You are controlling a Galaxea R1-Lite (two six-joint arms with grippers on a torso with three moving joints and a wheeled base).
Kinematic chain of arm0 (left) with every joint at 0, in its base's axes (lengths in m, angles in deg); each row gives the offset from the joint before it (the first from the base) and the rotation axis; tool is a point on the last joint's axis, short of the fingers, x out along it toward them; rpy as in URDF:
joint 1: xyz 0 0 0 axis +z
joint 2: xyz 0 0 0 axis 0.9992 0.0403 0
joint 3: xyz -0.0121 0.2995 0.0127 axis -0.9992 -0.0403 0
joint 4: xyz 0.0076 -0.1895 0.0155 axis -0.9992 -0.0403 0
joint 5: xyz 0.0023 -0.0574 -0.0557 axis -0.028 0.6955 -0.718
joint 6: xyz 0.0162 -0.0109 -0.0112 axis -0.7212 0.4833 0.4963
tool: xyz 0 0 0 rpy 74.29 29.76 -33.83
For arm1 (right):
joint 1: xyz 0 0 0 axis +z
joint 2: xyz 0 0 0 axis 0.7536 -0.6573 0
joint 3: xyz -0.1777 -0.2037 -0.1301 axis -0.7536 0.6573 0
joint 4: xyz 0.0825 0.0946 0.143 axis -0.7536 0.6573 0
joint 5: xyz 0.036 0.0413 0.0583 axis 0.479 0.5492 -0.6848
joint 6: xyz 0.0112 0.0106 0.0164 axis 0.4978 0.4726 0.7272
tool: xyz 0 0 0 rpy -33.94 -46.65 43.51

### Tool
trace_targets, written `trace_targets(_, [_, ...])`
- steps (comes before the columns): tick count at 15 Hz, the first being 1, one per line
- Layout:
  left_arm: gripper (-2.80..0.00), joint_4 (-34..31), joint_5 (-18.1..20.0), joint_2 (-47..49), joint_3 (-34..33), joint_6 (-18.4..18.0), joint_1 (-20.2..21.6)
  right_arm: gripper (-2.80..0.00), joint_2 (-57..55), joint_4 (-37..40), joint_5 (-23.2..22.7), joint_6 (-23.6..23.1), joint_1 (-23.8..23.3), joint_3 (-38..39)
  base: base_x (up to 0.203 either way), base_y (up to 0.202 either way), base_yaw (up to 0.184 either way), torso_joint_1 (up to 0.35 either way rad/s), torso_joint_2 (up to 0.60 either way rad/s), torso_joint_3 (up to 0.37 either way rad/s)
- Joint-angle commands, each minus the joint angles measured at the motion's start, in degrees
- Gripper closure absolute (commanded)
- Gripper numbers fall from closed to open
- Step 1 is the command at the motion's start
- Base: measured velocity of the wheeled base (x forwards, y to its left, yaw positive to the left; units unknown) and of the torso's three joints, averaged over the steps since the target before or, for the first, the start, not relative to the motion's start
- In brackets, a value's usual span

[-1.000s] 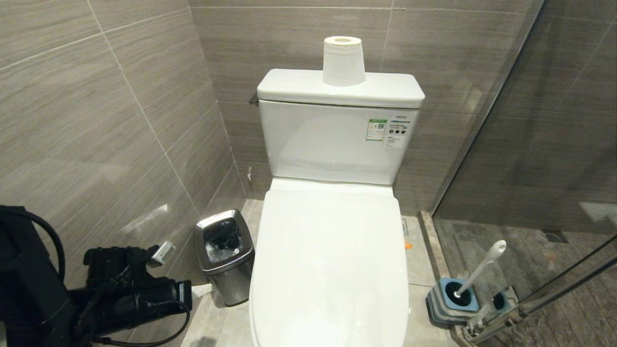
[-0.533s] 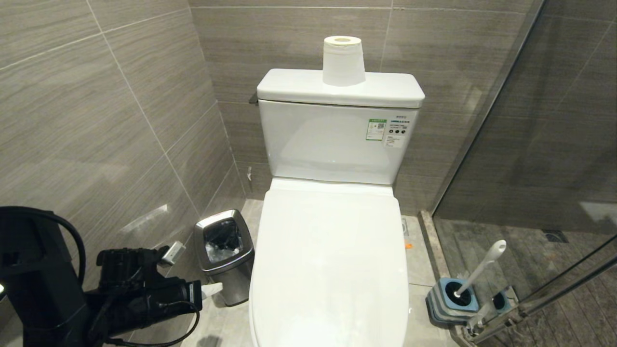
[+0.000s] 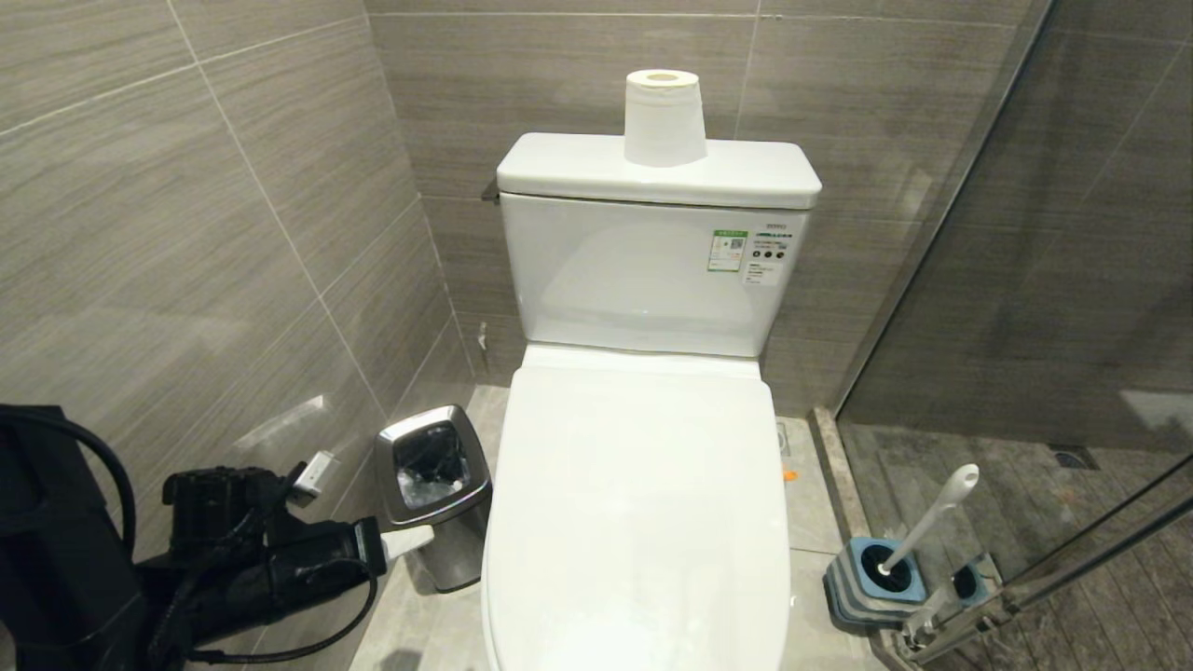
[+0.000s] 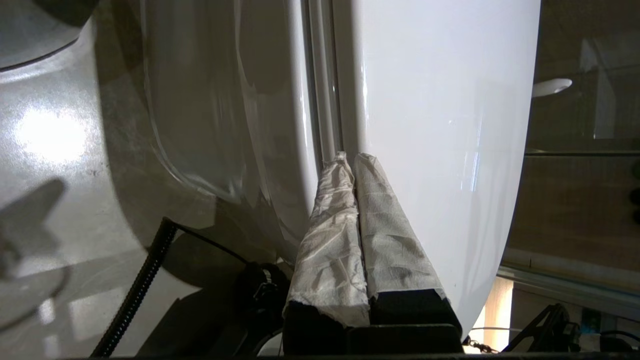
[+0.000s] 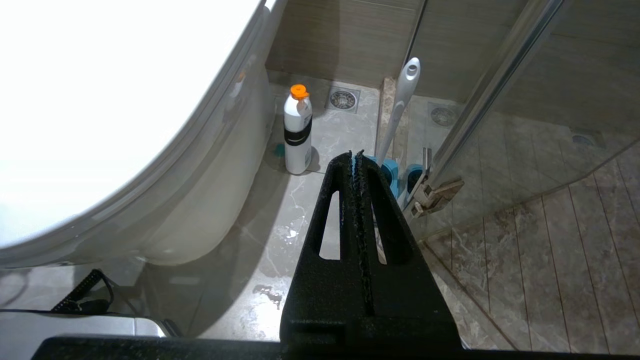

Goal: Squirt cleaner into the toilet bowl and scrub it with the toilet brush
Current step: Use the left hand to lift the toilet lid slightly

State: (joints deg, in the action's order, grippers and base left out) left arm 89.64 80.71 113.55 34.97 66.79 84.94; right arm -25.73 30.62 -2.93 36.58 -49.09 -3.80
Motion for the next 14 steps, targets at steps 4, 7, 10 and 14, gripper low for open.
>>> trace_targets(4, [0.0, 0.57, 0.19, -0.76, -2.01, -0.25, -0.06, 0.0, 0.11, 0.05, -0.06, -0.03, 0.01, 0.01, 0.0, 0.0, 0.0, 0.0, 0.0, 0.0])
trace_targets(7, [0.0, 1.93, 2.75, -0.77, -2.65, 0.01, 0.24, 0.0, 0.11, 0.05, -0.06, -0.03, 0.01, 0.01, 0.0, 0.0, 0.0, 0.0, 0.0, 0.0])
trace_targets(10, [0.0, 6.82, 7.52, 0.17, -5.89, -0.3, 0.56, 0.0, 0.04, 0.05, 0.02, -0.03, 0.01, 0.01, 0.0, 0.0, 0.0, 0.0, 0.0, 0.0])
trace_targets(14, [0.0, 11.24, 7.52, 1.17, -8.41, -0.33, 1.16, 0.0, 0.04, 0.05, 0.02, -0.03, 0.01, 0.01, 0.0, 0.0, 0.0, 0.0, 0.0, 0.0])
